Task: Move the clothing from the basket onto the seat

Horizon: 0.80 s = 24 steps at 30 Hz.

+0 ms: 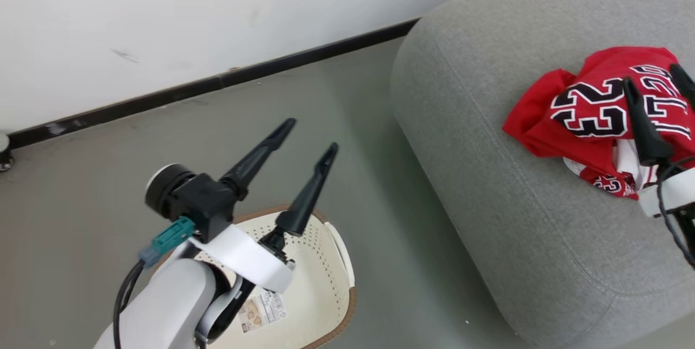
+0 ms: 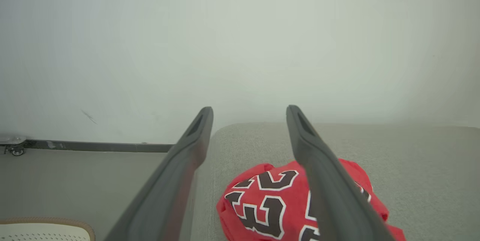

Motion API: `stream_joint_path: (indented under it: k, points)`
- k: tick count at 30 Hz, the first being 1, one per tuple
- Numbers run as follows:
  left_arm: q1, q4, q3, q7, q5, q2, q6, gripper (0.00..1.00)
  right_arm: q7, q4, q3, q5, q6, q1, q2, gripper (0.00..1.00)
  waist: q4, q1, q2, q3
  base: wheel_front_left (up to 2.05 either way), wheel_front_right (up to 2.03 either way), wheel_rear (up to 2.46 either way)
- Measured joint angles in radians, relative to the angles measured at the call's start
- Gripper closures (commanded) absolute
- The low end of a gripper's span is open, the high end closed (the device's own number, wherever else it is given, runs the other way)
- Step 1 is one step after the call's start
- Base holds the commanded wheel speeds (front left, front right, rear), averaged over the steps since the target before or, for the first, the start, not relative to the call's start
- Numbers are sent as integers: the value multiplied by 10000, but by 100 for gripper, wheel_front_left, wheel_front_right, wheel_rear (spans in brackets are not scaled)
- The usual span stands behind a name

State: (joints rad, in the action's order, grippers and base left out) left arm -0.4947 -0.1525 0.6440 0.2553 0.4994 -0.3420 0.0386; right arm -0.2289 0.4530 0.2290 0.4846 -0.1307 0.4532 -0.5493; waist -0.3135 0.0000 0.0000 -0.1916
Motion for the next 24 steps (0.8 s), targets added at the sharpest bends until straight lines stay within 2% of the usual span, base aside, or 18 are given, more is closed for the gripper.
stream_joint_path:
  k: [10,24]
  points:
    - [1025,255,-1089,0,-4,-19,-671,0,-21,-48,-173,-495,0,234,1022,0,754,0,0,446,0,0,0]
    - [2582,362,-2314,0,8,316,-1290,0,-96,230,-188,-1256,0,127,2205,0,1816,0,0,1071,0,0,0]
